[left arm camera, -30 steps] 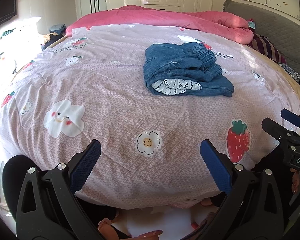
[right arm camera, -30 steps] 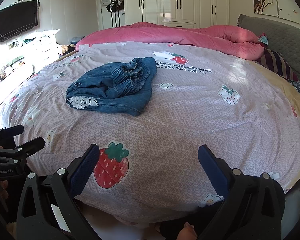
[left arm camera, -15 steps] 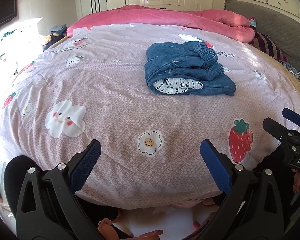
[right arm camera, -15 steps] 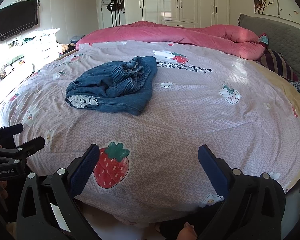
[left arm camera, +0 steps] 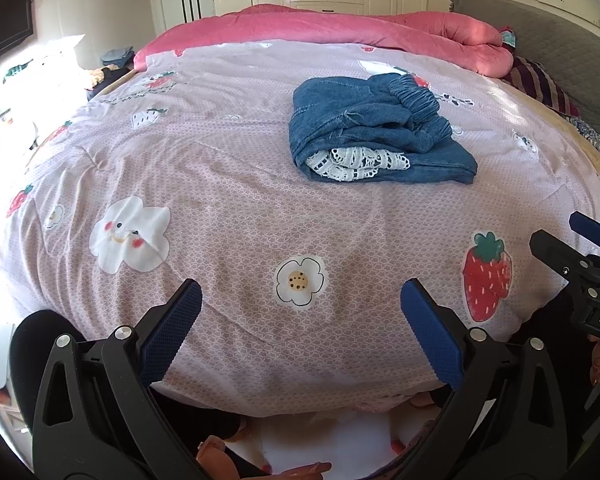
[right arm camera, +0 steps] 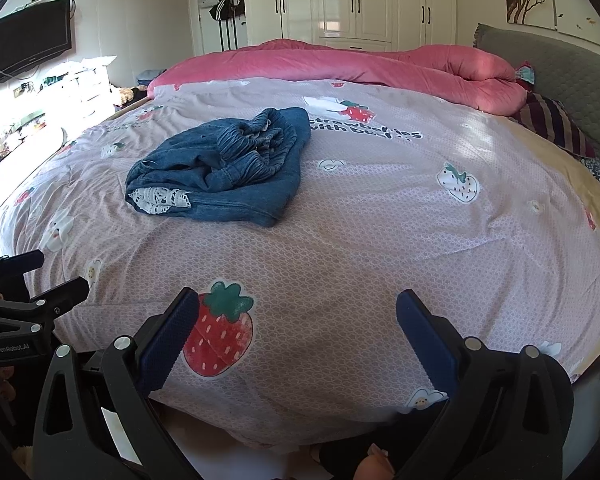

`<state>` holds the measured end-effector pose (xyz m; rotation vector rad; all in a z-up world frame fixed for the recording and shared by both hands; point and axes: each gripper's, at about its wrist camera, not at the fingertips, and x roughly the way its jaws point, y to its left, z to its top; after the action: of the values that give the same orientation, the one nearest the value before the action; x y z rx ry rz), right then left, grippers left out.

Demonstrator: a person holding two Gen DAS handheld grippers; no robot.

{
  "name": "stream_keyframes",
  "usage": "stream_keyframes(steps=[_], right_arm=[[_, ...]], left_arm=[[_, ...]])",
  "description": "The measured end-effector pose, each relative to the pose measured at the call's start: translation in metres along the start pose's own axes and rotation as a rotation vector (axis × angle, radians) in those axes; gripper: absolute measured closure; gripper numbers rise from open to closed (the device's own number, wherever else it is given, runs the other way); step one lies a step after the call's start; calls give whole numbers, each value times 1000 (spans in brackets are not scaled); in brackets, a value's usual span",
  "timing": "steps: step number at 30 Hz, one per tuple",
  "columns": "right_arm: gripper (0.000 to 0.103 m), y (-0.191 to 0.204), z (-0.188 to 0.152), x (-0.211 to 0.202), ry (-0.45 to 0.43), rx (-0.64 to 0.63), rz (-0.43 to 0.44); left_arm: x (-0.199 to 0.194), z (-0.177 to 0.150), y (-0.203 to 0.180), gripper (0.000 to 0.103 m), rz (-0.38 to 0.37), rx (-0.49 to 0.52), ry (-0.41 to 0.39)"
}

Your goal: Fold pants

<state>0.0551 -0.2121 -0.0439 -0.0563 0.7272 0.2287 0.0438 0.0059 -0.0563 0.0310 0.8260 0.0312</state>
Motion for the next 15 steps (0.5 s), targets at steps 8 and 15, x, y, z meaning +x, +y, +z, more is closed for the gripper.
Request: stream_keyframes(steps=[8, 15], right_arm=[[5, -11, 1, 13, 25, 25, -25], [5, -88, 42, 44, 30, 142, -123]], left_arm=[[4, 6, 8, 10, -84, -31, -5], [57, 66, 72, 9, -7, -83, 64]])
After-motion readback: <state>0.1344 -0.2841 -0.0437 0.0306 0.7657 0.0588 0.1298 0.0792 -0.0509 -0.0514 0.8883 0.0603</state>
